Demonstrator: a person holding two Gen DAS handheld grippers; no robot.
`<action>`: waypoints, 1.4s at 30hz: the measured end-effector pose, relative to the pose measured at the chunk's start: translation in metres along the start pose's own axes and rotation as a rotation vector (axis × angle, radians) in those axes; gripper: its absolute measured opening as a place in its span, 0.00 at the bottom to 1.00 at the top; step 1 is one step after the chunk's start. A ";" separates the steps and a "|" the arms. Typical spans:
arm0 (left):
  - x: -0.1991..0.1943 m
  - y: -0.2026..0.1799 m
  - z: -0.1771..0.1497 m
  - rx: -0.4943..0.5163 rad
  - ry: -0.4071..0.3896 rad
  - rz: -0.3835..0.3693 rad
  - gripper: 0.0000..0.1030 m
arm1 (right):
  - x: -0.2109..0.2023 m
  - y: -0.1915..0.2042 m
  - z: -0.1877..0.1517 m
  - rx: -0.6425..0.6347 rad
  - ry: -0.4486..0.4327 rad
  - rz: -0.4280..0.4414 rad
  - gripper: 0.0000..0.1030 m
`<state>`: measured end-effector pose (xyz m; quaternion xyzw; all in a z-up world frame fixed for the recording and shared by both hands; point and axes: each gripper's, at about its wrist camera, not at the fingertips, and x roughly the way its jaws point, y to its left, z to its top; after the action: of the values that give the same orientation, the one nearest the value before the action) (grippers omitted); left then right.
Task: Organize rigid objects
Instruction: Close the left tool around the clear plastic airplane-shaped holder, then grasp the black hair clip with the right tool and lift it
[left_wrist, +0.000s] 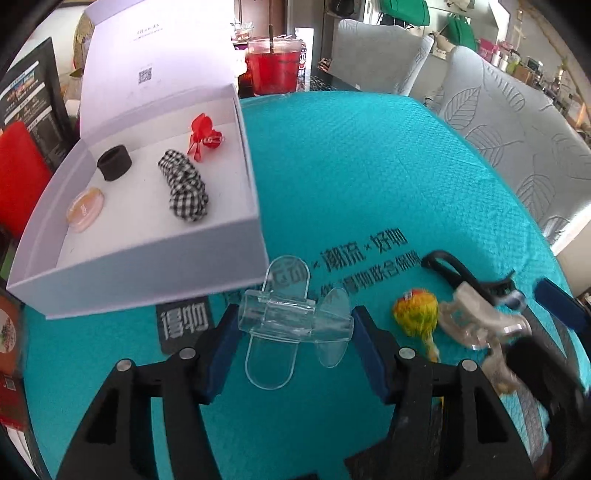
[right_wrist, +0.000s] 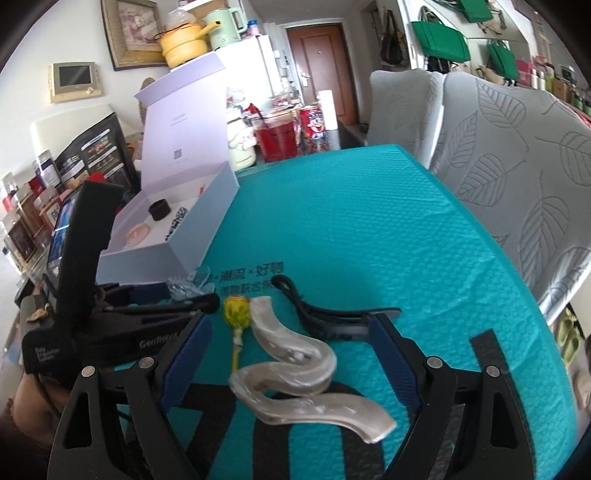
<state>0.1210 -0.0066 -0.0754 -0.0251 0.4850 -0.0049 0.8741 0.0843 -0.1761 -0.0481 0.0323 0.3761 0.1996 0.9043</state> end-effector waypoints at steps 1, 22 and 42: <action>-0.004 0.003 -0.003 0.002 -0.007 0.001 0.58 | 0.002 0.001 0.001 -0.003 0.003 -0.001 0.81; -0.023 0.006 -0.005 0.010 -0.030 -0.077 0.58 | 0.037 -0.042 0.011 0.164 0.144 -0.171 0.82; -0.024 0.010 -0.003 0.006 -0.032 -0.095 0.58 | 0.066 -0.028 0.016 0.025 0.198 -0.248 0.80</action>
<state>0.1054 0.0036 -0.0570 -0.0455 0.4690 -0.0474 0.8807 0.1472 -0.1747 -0.0864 -0.0231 0.4670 0.0838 0.8800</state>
